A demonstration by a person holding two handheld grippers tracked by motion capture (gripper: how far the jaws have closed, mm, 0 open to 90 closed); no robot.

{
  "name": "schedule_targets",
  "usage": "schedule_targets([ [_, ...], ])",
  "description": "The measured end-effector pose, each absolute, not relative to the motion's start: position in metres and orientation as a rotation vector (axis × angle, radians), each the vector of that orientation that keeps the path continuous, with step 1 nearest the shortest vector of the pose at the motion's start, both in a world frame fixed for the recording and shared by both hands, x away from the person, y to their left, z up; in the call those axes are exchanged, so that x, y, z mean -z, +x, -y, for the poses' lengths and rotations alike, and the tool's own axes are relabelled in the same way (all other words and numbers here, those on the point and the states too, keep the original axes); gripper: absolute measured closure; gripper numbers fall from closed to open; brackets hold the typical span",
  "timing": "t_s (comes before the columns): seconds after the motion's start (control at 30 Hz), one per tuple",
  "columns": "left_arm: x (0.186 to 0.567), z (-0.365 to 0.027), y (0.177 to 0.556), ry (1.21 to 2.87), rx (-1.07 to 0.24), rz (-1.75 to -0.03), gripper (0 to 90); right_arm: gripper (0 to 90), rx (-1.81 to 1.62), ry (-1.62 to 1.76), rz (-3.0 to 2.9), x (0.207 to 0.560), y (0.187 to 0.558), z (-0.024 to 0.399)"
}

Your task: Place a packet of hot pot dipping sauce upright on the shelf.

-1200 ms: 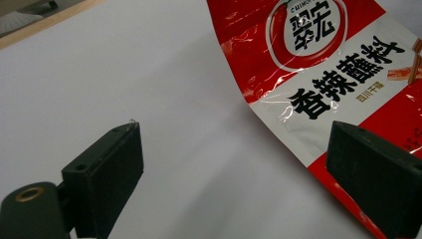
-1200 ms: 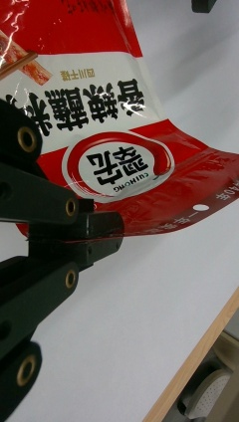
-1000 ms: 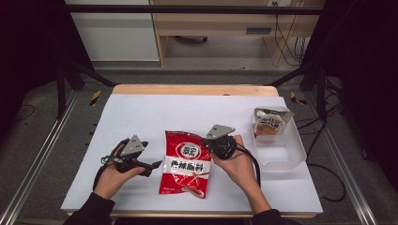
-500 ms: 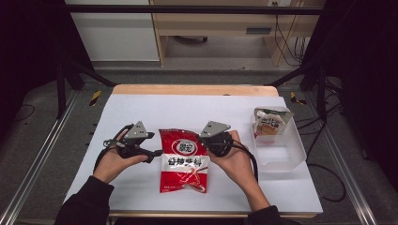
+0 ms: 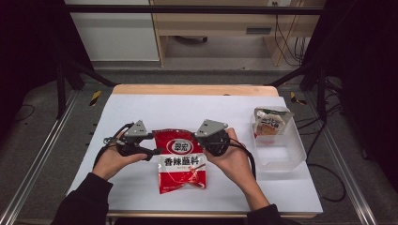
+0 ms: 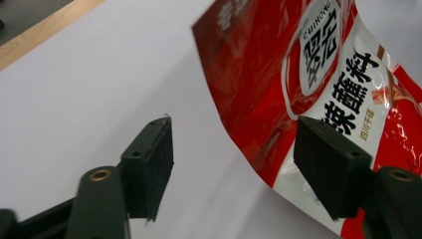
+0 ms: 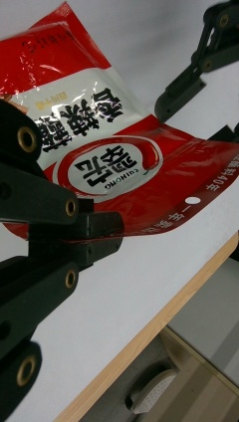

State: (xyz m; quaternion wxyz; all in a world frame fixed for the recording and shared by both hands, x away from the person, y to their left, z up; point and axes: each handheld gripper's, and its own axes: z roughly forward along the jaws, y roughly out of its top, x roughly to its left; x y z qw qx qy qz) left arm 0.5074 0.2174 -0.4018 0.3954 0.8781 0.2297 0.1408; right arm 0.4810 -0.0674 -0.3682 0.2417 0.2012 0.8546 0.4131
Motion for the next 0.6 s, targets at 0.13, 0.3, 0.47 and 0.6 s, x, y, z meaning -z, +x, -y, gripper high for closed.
schedule_targets([
  [0.13, 0.398, -0.212, 0.508, 2.227, -0.322, -0.538, 42.8, 90.0, -1.142, 0.537, -2.342, 0.365, 0.479, 0.068],
  [0.3, 0.394, -0.206, 0.511, 2.239, -0.276, -0.511, 51.8, 90.0, -1.161, 0.525, -2.349, 0.361, 0.477, 0.068],
  [0.47, 0.39, -0.202, 0.511, 2.247, -0.257, -0.504, 69.5, 90.0, -1.15, 0.515, -2.381, 0.359, 0.477, 0.07],
  [0.6, 0.386, -0.199, 0.507, 2.252, -0.238, -0.469, 88.7, 90.0, -1.139, 0.523, -2.401, 0.356, 0.479, 0.076],
])
